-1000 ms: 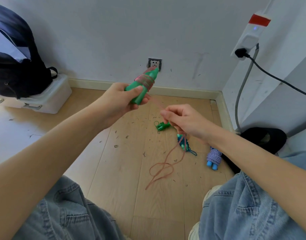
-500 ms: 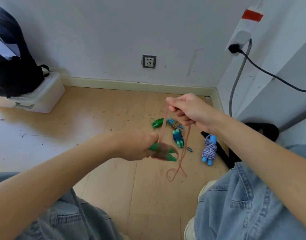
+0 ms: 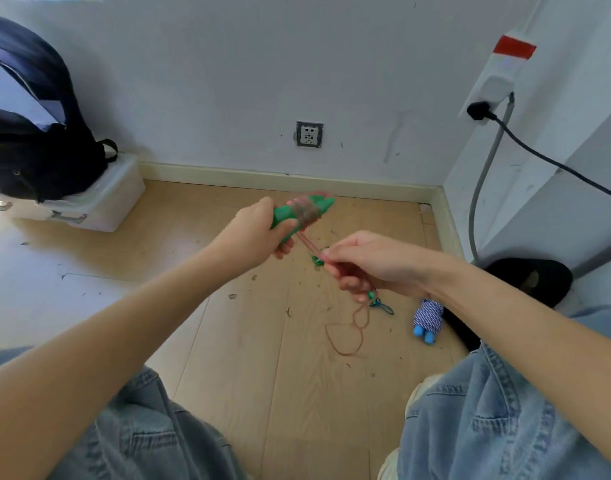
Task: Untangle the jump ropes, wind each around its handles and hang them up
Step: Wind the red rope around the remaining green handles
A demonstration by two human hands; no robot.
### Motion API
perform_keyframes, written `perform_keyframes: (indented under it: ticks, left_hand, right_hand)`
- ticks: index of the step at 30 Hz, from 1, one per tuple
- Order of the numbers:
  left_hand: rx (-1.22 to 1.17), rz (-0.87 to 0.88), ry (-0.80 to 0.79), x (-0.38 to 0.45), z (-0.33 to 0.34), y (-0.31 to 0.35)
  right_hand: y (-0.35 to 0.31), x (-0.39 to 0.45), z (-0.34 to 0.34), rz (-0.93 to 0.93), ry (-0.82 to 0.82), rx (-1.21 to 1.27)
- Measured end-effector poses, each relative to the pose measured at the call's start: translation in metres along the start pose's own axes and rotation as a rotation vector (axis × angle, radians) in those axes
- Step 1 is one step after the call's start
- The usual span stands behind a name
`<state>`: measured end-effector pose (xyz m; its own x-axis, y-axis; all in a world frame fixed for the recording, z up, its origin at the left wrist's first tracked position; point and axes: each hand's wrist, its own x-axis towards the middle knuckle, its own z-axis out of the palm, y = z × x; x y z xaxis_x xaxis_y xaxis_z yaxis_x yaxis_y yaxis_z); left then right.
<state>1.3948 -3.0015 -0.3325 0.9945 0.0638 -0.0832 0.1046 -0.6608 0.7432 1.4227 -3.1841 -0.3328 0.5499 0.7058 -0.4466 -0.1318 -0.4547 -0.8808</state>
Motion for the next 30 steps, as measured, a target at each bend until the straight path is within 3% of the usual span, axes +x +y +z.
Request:
perform_keyframes:
  ticks: [5,9,13,15,17,22,25,28,30]
  left_hand:
    - [0.164,-0.029,-0.044,0.003,0.030,-0.003]
    - [0.320,-0.049,-0.261,-0.005,0.033,-0.002]
    - [0.489,0.071,-0.609,-0.030,0.031,0.006]
    - [0.433,0.162,-0.782,-0.043,0.028,0.017]
    - [0.324,0.231,-0.855,-0.046,0.017,0.030]
    - [0.066,0.292,-0.727,-0.036,-0.018,0.038]
    - [-0.243,0.221,-0.619,-0.028,-0.027,0.031]
    - [-0.600,0.023,-0.336,-0.014,-0.030,0.019]
    - [-0.551,-0.067,-0.144,-0.005,-0.026,0.011]
  right_hand:
    - [-0.003,0.001,0.003,0.003,-0.017,-0.015]
    - [-0.010,-0.004,-0.011,-0.053,0.048,0.147]
    - [-0.017,-0.010,-0.026,-0.085,0.294,-0.069]
    - [-0.017,-0.010,-0.030,-0.072,0.442,-0.241]
    - [-0.014,-0.008,-0.032,-0.056,0.515,-0.377]
    - [-0.002,-0.005,-0.036,-0.013,0.616,-0.463]
    - [0.004,-0.001,-0.029,0.108,0.374,-0.428]
    - [0.005,-0.001,-0.016,0.076,0.139,-0.244]
    - [0.002,-0.003,-0.013,0.019,0.006,-0.068]
